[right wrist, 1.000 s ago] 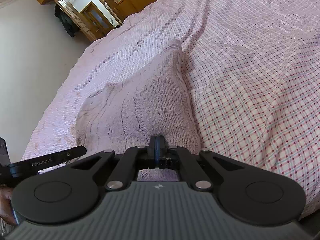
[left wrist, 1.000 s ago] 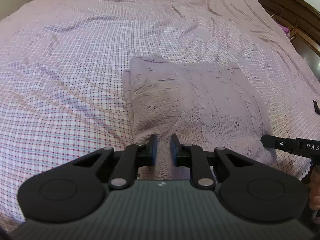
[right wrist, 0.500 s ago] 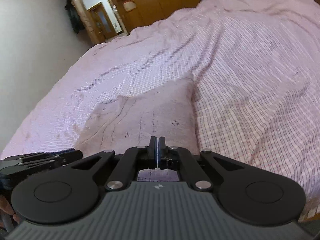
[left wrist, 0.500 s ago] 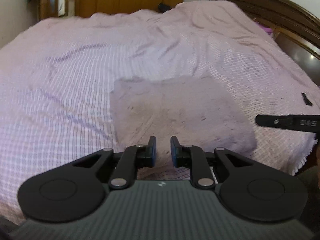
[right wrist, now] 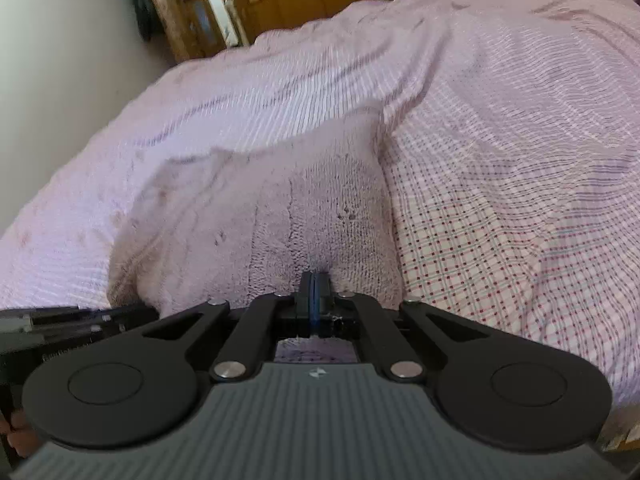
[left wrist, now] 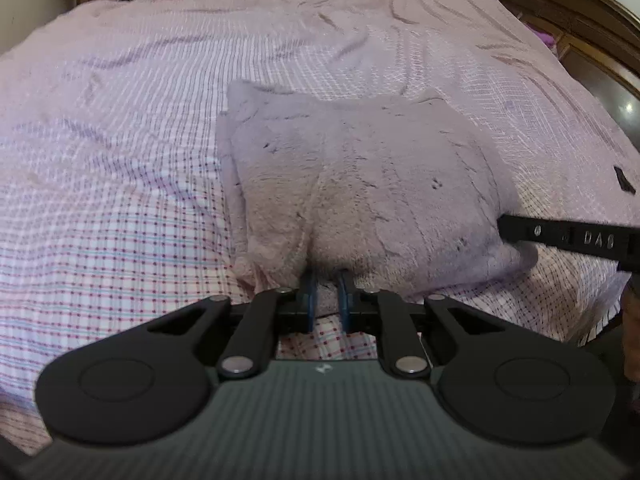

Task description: Fold small clothes

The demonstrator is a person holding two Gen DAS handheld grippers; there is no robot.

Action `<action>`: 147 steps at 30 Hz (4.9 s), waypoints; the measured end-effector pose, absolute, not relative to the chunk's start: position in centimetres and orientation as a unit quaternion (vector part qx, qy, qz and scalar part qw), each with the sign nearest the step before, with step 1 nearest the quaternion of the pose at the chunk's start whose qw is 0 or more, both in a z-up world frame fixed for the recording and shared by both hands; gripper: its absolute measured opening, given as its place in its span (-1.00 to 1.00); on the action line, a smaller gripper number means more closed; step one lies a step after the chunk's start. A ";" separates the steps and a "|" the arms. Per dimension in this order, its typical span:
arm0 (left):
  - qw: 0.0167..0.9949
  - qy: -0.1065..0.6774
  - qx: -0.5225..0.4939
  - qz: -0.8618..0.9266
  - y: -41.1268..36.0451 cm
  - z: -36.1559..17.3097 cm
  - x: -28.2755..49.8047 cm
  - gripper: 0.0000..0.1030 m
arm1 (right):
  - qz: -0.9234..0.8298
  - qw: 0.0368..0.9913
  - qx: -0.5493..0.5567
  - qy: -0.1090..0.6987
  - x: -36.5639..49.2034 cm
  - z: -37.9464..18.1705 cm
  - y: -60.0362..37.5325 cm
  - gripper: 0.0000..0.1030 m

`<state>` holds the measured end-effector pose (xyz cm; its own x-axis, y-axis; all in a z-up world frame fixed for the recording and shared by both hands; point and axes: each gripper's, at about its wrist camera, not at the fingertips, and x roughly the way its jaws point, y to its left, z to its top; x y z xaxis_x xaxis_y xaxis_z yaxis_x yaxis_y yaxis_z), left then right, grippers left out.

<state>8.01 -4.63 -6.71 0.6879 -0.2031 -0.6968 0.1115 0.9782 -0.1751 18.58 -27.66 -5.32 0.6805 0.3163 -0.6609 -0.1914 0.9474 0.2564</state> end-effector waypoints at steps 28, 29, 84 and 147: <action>0.983 0.167 -0.005 -0.083 -5.6 -2.1 -1.1 1.00 | 0.107 0.969 0.081 0.209 6.8 -3.1 -28.9 0.60; 0.980 0.177 -0.009 -0.085 -5.4 -3.2 -0.8 1.00 | 0.109 0.968 0.081 0.213 6.6 -4.1 -28.9 0.61; 0.966 0.236 -0.025 -0.099 -3.6 -8.0 -0.2 1.00 | 0.139 0.962 0.002 0.233 7.1 -8.7 -25.9 1.00; 0.962 0.245 -0.020 -0.117 -3.8 -8.1 -0.5 1.00 | 0.149 0.959 -0.001 0.243 7.3 -9.1 -25.7 1.00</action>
